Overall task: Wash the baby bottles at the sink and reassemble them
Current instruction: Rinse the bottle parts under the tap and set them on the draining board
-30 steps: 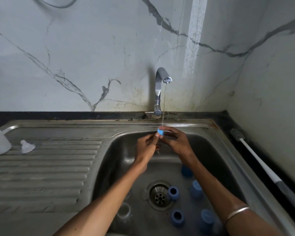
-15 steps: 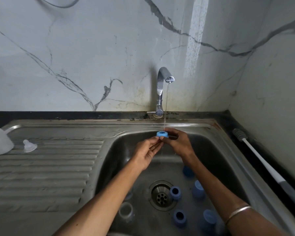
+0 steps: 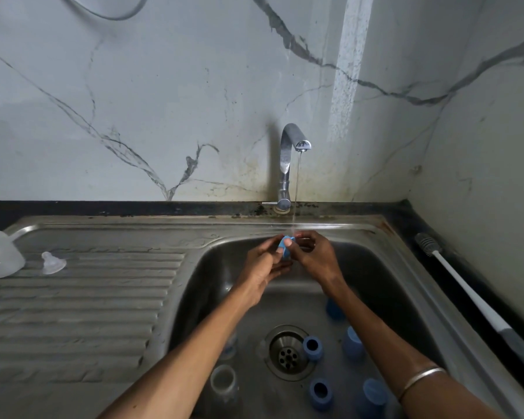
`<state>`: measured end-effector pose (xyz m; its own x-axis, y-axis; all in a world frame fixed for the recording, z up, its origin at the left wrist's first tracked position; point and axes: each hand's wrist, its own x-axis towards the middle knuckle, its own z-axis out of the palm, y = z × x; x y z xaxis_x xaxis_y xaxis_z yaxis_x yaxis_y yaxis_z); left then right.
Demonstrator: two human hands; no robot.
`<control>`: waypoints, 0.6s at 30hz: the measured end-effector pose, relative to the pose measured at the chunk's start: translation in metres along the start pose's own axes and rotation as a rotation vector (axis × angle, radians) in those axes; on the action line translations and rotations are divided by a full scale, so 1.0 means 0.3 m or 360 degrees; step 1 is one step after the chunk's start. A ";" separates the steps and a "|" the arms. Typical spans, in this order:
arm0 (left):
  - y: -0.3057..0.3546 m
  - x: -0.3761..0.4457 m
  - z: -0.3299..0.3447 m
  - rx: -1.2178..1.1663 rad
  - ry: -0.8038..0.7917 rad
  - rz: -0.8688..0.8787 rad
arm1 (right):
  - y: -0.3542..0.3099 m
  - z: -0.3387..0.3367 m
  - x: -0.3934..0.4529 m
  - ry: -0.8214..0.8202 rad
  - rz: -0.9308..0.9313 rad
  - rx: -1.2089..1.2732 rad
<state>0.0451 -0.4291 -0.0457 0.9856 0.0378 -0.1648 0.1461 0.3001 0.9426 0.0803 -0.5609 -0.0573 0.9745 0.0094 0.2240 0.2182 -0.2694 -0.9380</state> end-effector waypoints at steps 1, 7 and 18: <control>-0.001 0.000 -0.001 -0.0004 0.0011 -0.0010 | 0.002 0.001 0.002 -0.0019 0.0003 -0.0009; 0.005 0.001 -0.008 -0.0142 0.0033 -0.0153 | 0.010 0.000 0.012 -0.0127 -0.0041 -0.0070; 0.007 -0.007 0.001 -0.0038 -0.0022 -0.0197 | 0.015 -0.040 -0.002 -0.0291 -0.0078 -0.0217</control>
<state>0.0434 -0.4288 -0.0433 0.9613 -0.0139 -0.2751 0.2646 0.3243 0.9082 0.0799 -0.5737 -0.0584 0.9588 0.1964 0.2053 0.2686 -0.3915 -0.8801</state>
